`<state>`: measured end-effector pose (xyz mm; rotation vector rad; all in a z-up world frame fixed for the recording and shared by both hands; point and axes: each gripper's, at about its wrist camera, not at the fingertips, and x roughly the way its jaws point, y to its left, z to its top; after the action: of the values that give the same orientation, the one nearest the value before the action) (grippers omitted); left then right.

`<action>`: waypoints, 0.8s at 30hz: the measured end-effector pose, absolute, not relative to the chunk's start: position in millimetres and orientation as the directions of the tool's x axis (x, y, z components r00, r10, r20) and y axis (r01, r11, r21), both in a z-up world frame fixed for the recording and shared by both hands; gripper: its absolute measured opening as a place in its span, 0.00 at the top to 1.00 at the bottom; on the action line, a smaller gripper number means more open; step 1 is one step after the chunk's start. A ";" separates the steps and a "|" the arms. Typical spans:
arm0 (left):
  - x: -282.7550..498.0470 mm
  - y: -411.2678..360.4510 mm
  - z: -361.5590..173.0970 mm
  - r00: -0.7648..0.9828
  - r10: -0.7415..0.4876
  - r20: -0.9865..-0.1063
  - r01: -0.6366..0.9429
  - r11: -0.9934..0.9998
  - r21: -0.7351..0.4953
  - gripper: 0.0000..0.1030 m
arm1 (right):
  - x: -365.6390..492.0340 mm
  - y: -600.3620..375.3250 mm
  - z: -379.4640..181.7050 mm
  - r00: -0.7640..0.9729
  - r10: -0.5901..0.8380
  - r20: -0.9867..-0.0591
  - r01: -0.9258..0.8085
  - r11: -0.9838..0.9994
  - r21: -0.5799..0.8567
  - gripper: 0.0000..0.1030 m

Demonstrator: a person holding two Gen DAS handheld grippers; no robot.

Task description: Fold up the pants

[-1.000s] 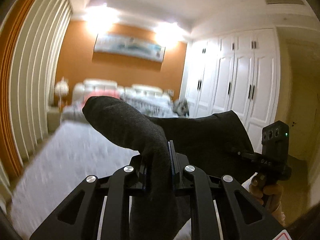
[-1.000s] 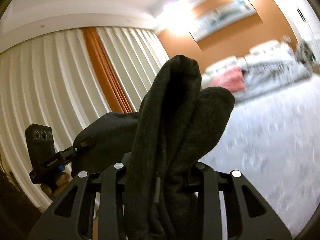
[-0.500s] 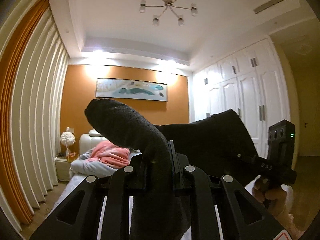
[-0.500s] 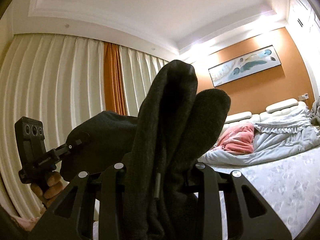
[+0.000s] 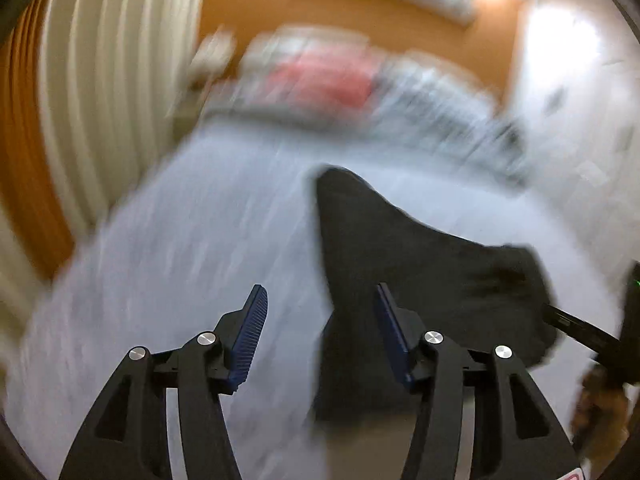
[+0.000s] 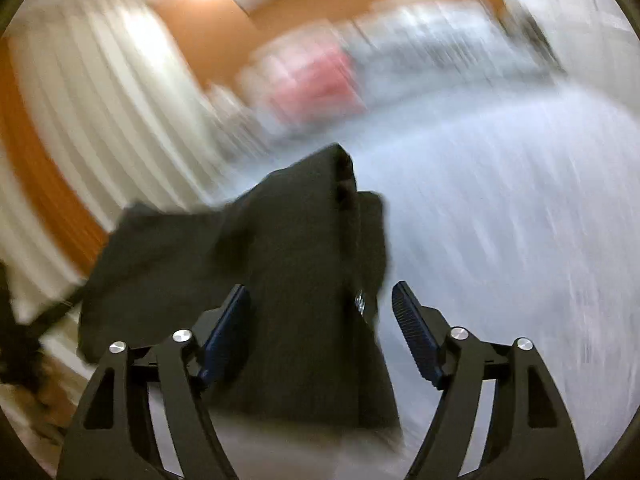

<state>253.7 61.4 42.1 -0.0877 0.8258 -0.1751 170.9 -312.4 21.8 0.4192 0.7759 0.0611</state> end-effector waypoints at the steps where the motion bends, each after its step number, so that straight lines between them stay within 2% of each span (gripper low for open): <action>1: 253.7 69.0 11.8 0.619 -0.201 -0.759 0.110 0.979 -0.170 0.52 | 168.1 -319.5 -16.9 0.660 0.200 -0.724 0.141 0.914 0.380 0.38; 3: 244.0 84.6 -27.9 0.586 -0.219 -0.780 0.092 0.974 -0.205 0.52 | 146.2 -333.9 -67.5 0.622 0.211 -0.754 0.159 0.909 0.386 0.38; 7: 239.5 92.2 -41.3 0.579 -0.265 -0.771 0.096 0.961 -0.258 0.50 | 130.2 -343.5 -80.4 0.633 0.217 -0.743 0.140 0.912 0.386 0.36; 8: 245.4 87.5 -39.7 0.578 -0.290 -0.763 0.099 0.953 -0.288 0.50 | 132.6 -346.4 -76.8 0.641 0.250 -0.726 0.130 0.896 0.424 0.30; 11: 265.1 74.0 -41.3 0.576 -0.321 -0.752 0.081 0.938 -0.338 0.36 | 145.4 -350.5 -61.8 0.686 0.307 -0.660 0.116 0.849 0.515 0.15; 13: 269.0 63.8 -49.5 0.568 -0.320 -0.758 0.068 0.936 -0.344 0.36 | 154.7 -347.9 -63.2 0.685 0.323 -0.653 0.124 0.831 0.542 0.12; 15: 281.8 56.1 -67.6 0.509 -0.331 -0.794 0.048 0.933 -0.358 0.38 | 164.0 -339.8 -73.5 0.654 0.315 -0.688 0.149 0.838 0.525 0.12; 16: 286.3 53.8 -77.2 0.483 -0.343 -0.806 0.038 0.928 -0.372 0.47 | 176.9 -332.2 -77.9 0.632 0.309 -0.711 0.161 0.844 0.511 0.13; 17: 289.8 52.0 -86.5 0.462 -0.352 -0.814 0.030 0.924 -0.382 0.64 | 183.7 -325.3 -88.5 0.600 0.308 -0.738 0.165 0.855 0.491 0.39; 18: 288.8 51.3 -84.8 0.481 -0.345 -0.806 0.028 0.925 -0.379 0.67 | 188.9 -322.2 -92.4 0.586 0.329 -0.740 0.144 0.857 0.495 0.52; 19: 287.2 50.8 -80.0 0.494 -0.346 -0.798 0.037 0.925 -0.378 0.80 | 189.8 -319.8 -91.6 0.586 0.331 -0.739 0.134 0.860 0.492 0.58; 20: 284.5 50.0 -70.9 0.508 -0.347 -0.789 0.058 0.927 -0.370 0.84 | 188.3 -317.6 -81.3 0.600 0.316 -0.734 0.119 0.873 0.473 0.65; 23: 283.8 52.3 -64.2 0.508 -0.326 -0.797 0.064 0.937 -0.342 0.84 | 176.1 -316.1 -50.5 0.650 0.316 -0.691 0.040 0.894 0.446 0.65; 24: 285.6 51.4 -70.0 0.491 -0.297 -0.819 0.055 0.949 -0.311 0.82 | 175.6 -315.6 -51.4 0.650 0.293 -0.701 0.035 0.910 0.413 0.58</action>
<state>285.6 51.4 -70.0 -0.2578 1.0390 -0.2168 175.6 -315.6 -51.4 0.4145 0.8563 0.1511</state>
